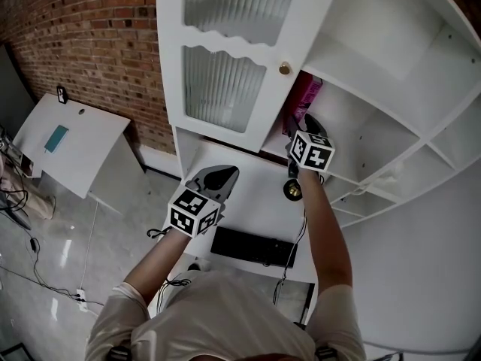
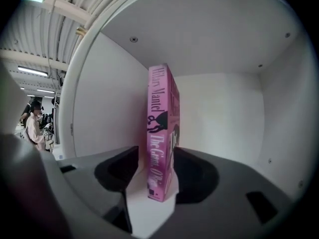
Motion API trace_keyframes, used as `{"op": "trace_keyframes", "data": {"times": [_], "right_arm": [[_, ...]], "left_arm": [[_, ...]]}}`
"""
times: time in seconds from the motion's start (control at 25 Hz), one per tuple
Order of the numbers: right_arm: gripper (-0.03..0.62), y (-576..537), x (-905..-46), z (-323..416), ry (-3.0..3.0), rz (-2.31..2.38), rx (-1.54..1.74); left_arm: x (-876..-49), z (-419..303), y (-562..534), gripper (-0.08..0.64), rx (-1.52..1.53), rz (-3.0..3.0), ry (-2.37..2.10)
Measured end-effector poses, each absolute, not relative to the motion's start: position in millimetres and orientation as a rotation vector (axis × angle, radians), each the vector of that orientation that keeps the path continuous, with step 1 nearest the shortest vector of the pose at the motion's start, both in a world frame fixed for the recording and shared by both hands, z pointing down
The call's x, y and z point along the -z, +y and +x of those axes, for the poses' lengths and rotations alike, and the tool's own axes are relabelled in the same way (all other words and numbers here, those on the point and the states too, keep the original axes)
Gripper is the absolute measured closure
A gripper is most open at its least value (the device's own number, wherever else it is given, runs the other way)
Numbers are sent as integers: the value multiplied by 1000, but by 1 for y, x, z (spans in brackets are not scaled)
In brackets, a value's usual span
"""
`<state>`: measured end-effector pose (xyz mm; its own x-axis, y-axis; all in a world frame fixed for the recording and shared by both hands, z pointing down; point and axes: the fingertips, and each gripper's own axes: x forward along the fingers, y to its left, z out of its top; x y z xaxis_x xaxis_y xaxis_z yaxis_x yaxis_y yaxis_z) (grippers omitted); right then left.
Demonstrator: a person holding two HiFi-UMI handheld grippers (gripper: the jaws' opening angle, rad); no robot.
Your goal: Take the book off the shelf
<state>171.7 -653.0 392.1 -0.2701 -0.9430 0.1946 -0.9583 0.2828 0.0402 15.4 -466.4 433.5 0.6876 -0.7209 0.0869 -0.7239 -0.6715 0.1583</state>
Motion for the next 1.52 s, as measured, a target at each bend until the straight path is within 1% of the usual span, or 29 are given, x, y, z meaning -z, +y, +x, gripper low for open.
{"op": "trace_keyframes", "data": {"times": [0.44, 0.64, 0.76, 1.16, 1.52], "right_arm": [[385, -708, -399, 168, -2219, 1852, -117], [387, -721, -399, 179, -2159, 1970, -172], [440, -723, -397, 184, -2157, 2013, -196], [449, -700, -389, 182, -2220, 1947, -136], [449, -652, -377, 206, -2222, 1936, -95]], "left_arm": [[-451, -1, -468, 565, -47, 2675, -1178], [-455, -8, -468, 565, -56, 2662, -1183], [-457, -13, -469, 565, -59, 2654, -1192], [-457, -12, -464, 565, -40, 2655, -1188], [-457, 4, -449, 565, -17, 2665, -1162]]}}
